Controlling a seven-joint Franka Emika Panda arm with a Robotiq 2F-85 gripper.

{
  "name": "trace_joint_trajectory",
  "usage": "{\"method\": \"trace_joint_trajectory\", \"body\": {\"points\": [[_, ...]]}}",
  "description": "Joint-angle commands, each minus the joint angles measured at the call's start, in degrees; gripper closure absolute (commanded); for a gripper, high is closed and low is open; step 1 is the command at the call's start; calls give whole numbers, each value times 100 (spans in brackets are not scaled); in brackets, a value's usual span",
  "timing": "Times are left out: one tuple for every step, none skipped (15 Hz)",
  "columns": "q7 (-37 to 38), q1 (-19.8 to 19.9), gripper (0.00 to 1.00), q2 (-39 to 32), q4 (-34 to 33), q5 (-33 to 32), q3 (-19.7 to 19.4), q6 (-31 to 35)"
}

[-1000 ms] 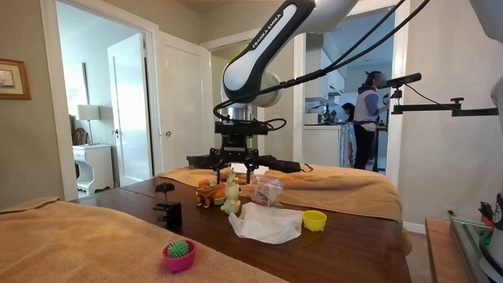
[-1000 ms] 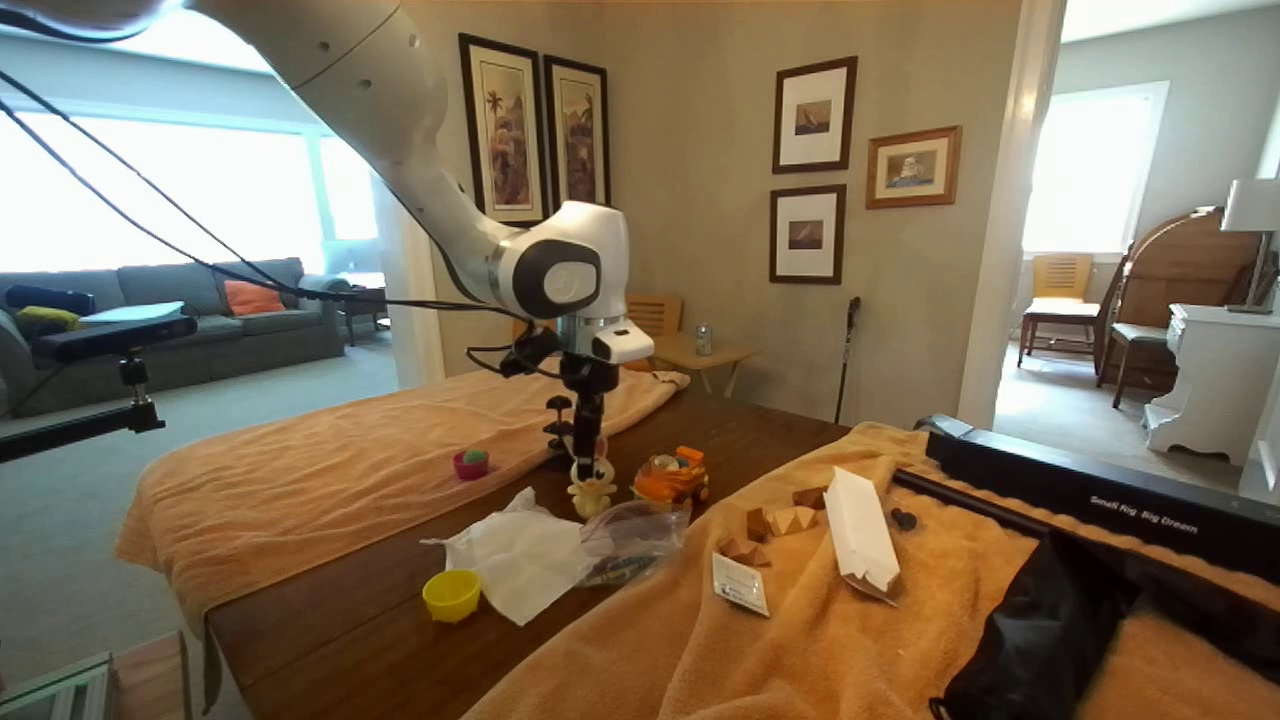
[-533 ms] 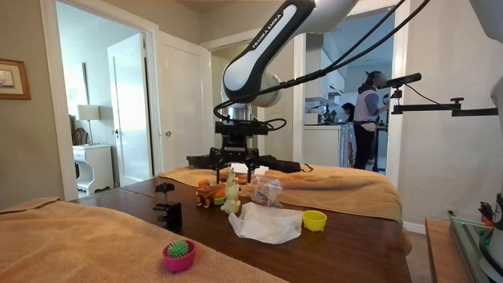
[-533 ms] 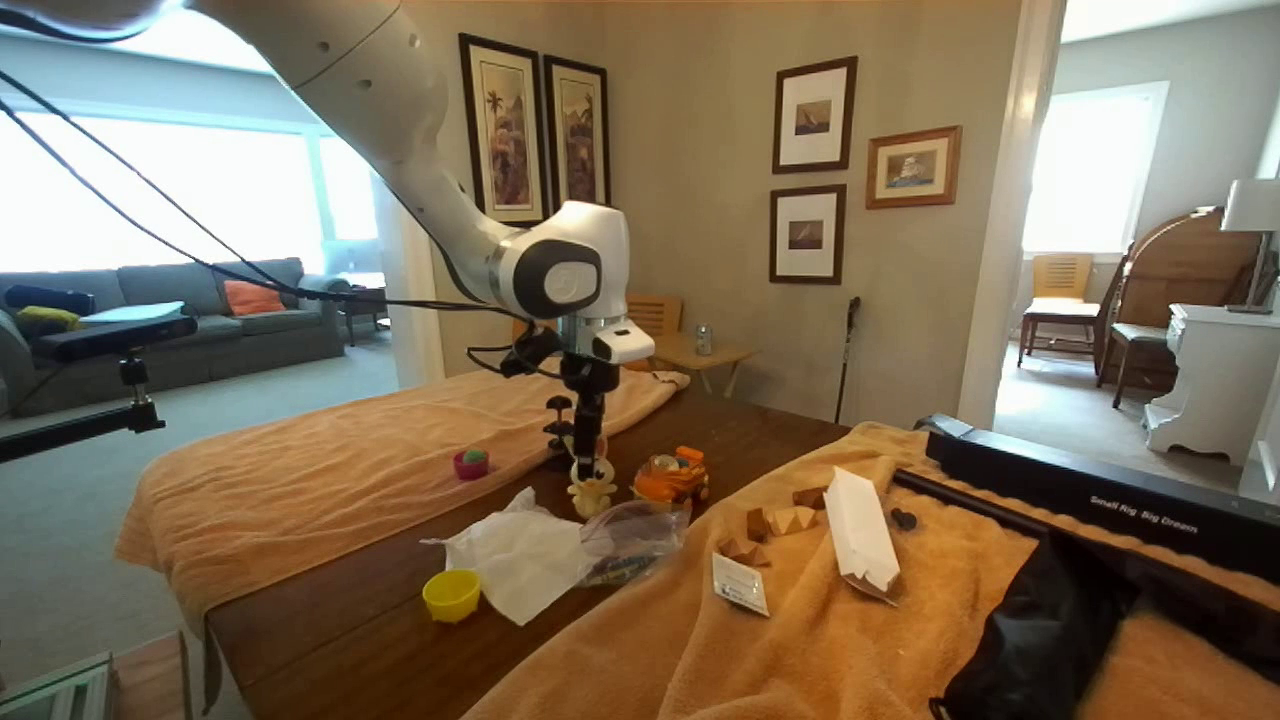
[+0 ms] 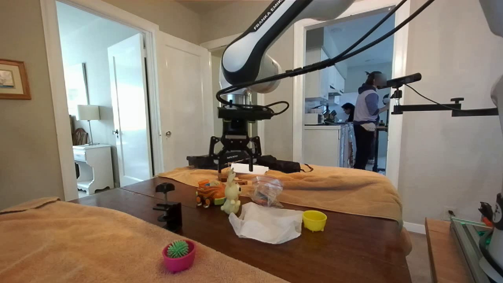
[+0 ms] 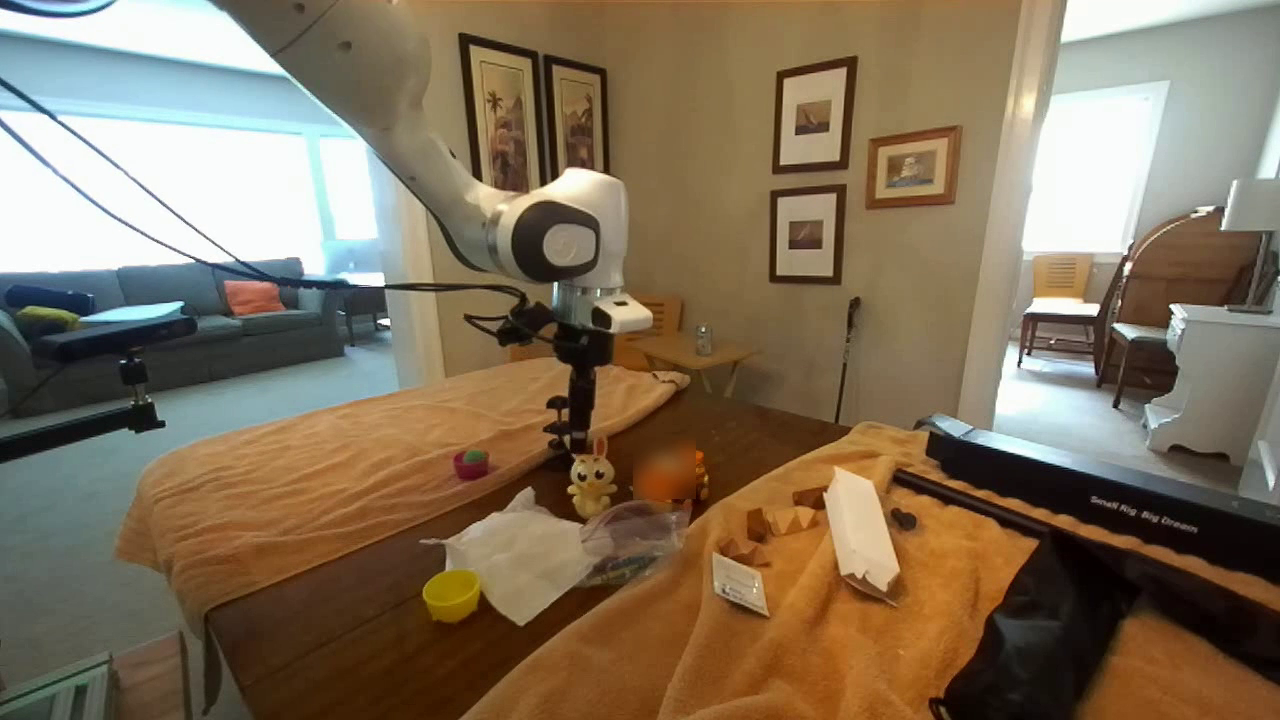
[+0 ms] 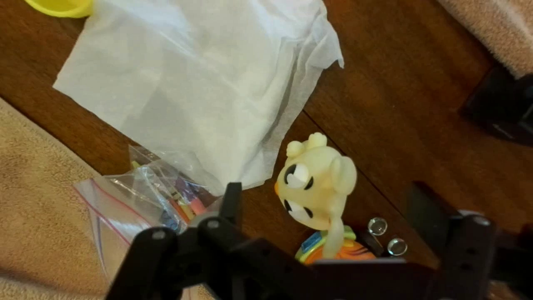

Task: Squeeze the fluffy toy

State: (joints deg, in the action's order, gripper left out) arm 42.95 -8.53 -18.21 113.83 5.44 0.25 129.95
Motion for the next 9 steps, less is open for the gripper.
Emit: {"method": "trace_joint_trajectory", "body": {"points": [[-546,67,0,415,-51,-104,68,-588],[-767,77,0,503,-49,-138,77,-663],[-981,87,0,569,-60,-162,82,-740],[-1288,114,0,642,-67,-120,104,-817],[-1500,120,0,689,-65,-128,103,-853],[-1850,149,0,756,-50,-46,130,-910],[-2149,170,0,782,-54,-24,145,-928],[-2411,189,0,823,-57,-36,160,-975],[-2661,210,0,845,-60,-41,173,-1002]]}}
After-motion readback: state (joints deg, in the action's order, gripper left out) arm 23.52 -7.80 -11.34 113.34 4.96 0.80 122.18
